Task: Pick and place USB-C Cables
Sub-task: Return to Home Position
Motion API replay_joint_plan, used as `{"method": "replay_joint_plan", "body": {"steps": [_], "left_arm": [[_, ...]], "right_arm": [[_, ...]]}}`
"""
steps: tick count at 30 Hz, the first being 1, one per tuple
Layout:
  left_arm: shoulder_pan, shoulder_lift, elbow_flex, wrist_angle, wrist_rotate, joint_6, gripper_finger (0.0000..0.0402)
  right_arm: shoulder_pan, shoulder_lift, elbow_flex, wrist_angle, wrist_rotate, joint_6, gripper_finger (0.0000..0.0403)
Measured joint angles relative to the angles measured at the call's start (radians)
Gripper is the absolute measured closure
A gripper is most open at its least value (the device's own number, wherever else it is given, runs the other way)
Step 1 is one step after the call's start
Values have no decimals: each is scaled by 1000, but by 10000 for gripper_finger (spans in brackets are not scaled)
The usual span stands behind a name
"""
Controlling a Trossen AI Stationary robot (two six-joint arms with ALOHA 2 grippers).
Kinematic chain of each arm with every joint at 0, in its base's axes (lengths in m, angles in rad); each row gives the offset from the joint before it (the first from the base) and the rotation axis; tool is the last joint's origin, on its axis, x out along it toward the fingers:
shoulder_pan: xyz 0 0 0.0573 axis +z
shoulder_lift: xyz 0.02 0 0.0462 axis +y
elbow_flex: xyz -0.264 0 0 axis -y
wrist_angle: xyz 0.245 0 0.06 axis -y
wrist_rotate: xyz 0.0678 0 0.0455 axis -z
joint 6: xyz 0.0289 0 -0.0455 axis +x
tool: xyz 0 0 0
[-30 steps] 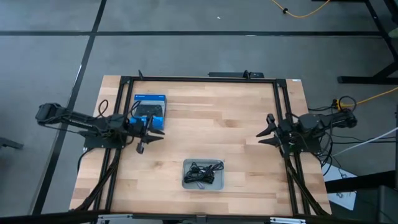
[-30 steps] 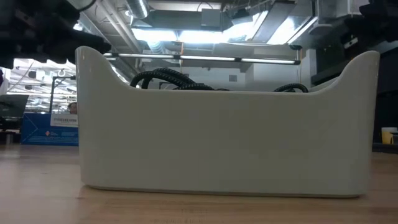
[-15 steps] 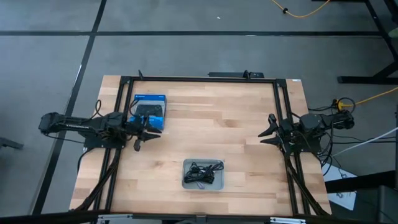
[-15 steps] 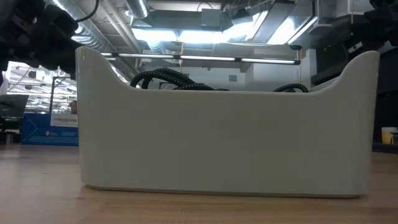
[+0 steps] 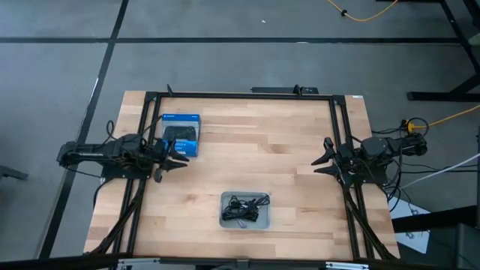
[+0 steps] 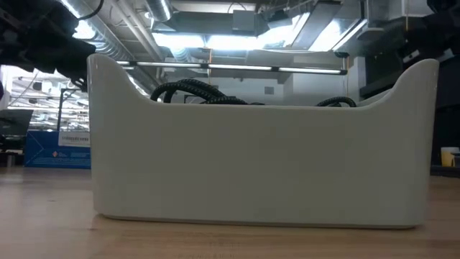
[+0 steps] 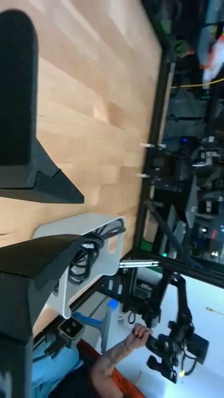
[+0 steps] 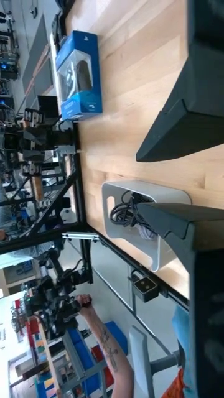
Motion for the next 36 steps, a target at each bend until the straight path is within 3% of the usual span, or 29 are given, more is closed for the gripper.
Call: {"method": "replay_joint_plan", "body": {"steps": [11,17,24,31,36], "left_arm": [[0,1,18,-60,-43,13,318],[0,1,17,-84,-70,-139,318],[0,1,17,-85,-70,-147,318],[0,1,17,-86,-70,-146,318],[0,1,17,-86,-70,-146,318]], "right_arm": [[0,-7,28,-73,79,2,282],[0,-8,-17,-81,132,71,282],[0,-8,-21,-62,175,46,282],[0,-8,-146,172,106,-33,282],[0,-8,-183,203,95,-32,282]]}}
